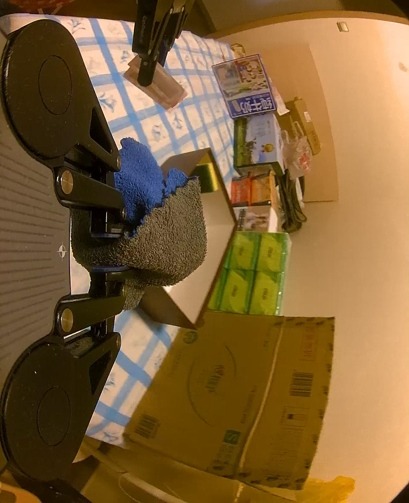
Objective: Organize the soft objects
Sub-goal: 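Carry the packet and fuzzy cloths over the brown box with both tools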
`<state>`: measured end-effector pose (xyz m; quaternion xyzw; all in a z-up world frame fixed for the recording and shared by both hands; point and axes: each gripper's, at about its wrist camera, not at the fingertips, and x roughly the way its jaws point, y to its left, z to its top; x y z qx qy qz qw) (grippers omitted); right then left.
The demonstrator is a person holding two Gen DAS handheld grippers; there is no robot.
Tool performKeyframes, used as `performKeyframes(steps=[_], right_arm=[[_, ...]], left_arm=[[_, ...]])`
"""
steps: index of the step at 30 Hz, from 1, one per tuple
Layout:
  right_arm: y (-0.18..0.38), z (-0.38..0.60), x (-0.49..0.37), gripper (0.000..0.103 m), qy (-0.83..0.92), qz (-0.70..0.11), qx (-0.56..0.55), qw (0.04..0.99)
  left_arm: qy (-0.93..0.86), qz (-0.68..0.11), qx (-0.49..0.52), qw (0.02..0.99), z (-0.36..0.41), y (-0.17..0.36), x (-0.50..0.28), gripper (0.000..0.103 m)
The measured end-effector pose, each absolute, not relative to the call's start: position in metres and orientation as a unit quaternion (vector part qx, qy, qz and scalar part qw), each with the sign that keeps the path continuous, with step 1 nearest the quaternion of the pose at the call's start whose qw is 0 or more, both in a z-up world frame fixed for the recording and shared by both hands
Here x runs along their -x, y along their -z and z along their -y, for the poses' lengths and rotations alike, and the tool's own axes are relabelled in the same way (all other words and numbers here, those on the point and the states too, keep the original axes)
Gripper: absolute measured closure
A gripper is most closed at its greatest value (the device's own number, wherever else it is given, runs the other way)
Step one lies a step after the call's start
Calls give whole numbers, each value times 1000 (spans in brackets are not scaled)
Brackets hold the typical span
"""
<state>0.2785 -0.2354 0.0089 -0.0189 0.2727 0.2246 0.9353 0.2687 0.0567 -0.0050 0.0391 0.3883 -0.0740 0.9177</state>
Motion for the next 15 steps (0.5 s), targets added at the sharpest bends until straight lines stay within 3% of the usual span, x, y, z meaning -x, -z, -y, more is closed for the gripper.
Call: performKeyframes(steps=[15], right_arm=[[-30, 221, -327, 87, -234, -249, 14, 940]], left_arm=[[91, -370, -42, 924, -35, -26, -335, 81]])
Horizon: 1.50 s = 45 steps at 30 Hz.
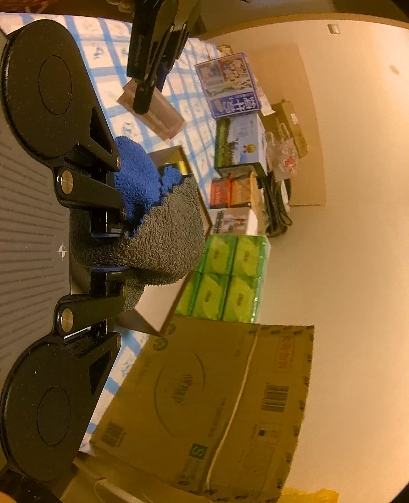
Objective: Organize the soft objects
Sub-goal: 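Carry the packet and fuzzy cloths over the brown box with both tools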
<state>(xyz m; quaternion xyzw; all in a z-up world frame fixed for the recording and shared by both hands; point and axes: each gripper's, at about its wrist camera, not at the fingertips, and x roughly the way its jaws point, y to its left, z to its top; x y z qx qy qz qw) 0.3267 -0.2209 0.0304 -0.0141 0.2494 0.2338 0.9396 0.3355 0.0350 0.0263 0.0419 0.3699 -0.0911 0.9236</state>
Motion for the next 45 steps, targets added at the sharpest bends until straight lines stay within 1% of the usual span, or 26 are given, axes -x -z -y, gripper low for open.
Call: performKeyframes(steps=[7, 16, 23, 31, 33, 35, 36, 37, 38, 39, 41, 45], right_arm=[[-40, 214, -370, 87, -222, -238, 12, 946], [-36, 201, -430, 87, -205, -248, 21, 947], [-20, 193, -469, 87, -204, -271, 24, 940], [2, 186, -508, 87, -197, -315, -12, 928], [7, 185, -517, 87, -194, -325, -22, 925], [11, 183, -524, 87, -191, -334, -33, 922], [12, 182, -527, 87, -190, -337, -37, 922], [14, 181, -530, 87, -188, -340, -42, 921], [16, 180, -533, 87, -186, -342, -47, 920], [17, 181, -535, 87, -185, -345, -54, 919], [19, 182, -540, 87, -183, -350, -68, 916], [21, 183, -544, 87, -181, -357, -75, 913]], left_arm=[[93, -366, -55, 925, -25, -38, -380, 81], [88, -389, -60, 915, -17, -30, -443, 80], [80, -411, -72, 905, -17, -13, -485, 80], [67, -434, -83, 895, -18, 10, -518, 79], [62, -437, -83, 893, -17, 15, -526, 77], [59, -442, -79, 892, -16, 18, -534, 77], [57, -442, -77, 892, -17, 20, -537, 74], [55, -442, -75, 892, -17, 20, -541, 71], [52, -443, -73, 892, -17, 21, -545, 63], [50, -442, -71, 893, -17, 21, -547, 59], [46, -439, -71, 895, -18, 20, -552, 58], [44, -433, -80, 897, -18, 19, -554, 52]])
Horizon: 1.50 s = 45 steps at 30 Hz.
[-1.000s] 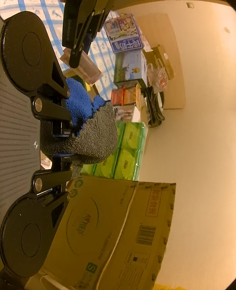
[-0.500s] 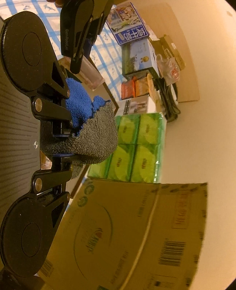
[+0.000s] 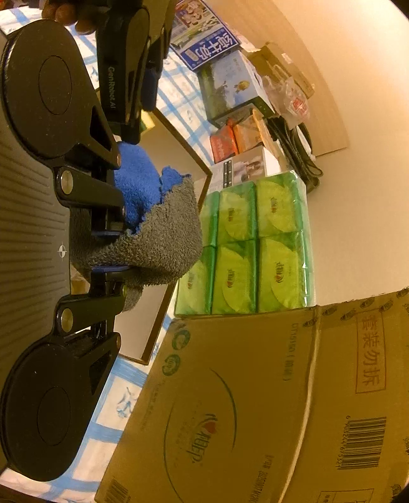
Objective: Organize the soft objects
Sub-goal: 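Open the left tool to drop the packet while the right tool releases the cloths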
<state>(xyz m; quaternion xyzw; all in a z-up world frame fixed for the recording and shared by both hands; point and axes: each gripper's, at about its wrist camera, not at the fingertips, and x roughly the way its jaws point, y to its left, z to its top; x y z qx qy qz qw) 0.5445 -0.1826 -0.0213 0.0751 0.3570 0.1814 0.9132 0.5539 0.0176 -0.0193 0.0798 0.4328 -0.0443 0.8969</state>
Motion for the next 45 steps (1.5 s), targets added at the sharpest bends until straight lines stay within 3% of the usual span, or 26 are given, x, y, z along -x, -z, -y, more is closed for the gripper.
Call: performKeyframes(steps=[6, 8, 10, 12, 40, 45], right_arm=[[26, 181, -549, 86, -178, -363, -84, 911], [26, 179, -551, 72, -180, -362, -91, 910], [24, 179, -551, 39, -184, -347, -104, 914], [19, 179, -549, 28, -183, -325, -114, 921], [22, 193, -479, 25, -199, -374, -75, 903], [16, 193, -452, 25, -220, -371, -74, 899]], left_arm=[[44, -439, -84, 894, -23, 26, -552, 52], [42, -441, -82, 893, -26, 28, -550, 52], [43, -442, -78, 892, -30, 29, -547, 52], [42, -442, -78, 892, -33, 29, -543, 52], [62, -435, -68, 896, -36, 13, -486, 51], [62, -419, -82, 902, -34, 3, -462, 46]])
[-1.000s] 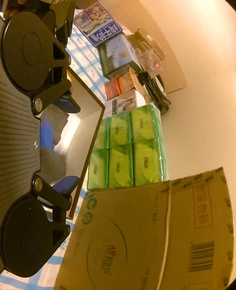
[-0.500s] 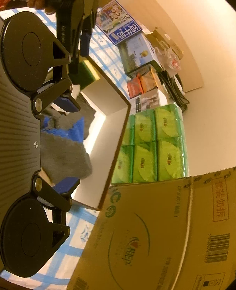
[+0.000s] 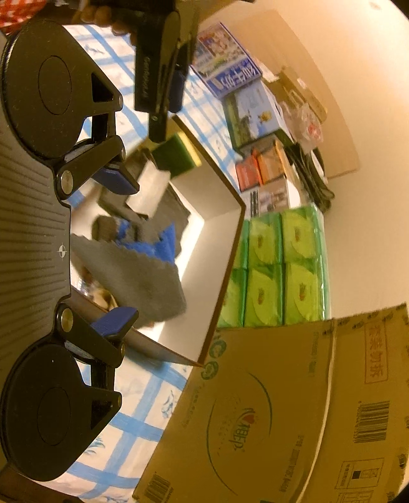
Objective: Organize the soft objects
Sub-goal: 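Move both open tools back toward the black pad and hair tie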
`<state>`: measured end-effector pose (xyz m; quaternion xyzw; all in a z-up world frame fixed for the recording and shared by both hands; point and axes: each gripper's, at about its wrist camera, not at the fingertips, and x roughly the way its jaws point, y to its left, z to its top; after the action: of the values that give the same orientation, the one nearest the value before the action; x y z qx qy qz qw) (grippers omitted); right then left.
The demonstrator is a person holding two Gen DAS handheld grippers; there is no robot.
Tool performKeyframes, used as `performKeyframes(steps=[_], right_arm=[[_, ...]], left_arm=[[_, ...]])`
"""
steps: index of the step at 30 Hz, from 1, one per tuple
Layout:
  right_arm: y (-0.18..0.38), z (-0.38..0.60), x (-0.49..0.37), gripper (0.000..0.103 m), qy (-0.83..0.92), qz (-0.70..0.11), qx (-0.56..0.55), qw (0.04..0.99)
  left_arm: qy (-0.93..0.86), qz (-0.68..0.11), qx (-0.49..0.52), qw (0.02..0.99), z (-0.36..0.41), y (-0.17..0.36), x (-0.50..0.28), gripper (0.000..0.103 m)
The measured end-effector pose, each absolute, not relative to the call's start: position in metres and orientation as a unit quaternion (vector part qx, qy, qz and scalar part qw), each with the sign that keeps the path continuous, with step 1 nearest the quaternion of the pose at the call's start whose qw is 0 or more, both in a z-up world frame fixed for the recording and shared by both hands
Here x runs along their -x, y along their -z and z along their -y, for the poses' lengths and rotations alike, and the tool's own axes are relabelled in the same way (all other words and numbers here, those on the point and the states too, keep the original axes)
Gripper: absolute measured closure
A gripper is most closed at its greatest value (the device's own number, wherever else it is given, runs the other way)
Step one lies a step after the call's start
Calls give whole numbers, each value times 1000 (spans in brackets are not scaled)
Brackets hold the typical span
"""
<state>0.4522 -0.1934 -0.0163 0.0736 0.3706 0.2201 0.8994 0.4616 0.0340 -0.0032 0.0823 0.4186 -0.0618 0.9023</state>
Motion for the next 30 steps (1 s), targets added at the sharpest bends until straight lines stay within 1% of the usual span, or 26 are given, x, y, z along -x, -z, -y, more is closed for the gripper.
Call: performKeyframes(steps=[2, 5, 16, 19, 30], right_arm=[[14, 194, -440, 25, -226, -367, -72, 900], [13, 196, -422, 25, -235, -366, -79, 897], [11, 205, -362, 25, -243, -370, -88, 892], [10, 210, -348, 25, -241, -369, -100, 892], [21, 207, -298, 25, -249, -385, -95, 884]], left_arm=[[64, -410, -81, 906, -34, -1, -450, 46], [64, -402, -68, 911, -37, -4, -431, 43], [52, -379, -52, 922, -45, -20, -360, 43], [48, -371, -46, 926, -47, -23, -338, 40], [41, -383, 1, 923, -53, -11, -265, 40]])
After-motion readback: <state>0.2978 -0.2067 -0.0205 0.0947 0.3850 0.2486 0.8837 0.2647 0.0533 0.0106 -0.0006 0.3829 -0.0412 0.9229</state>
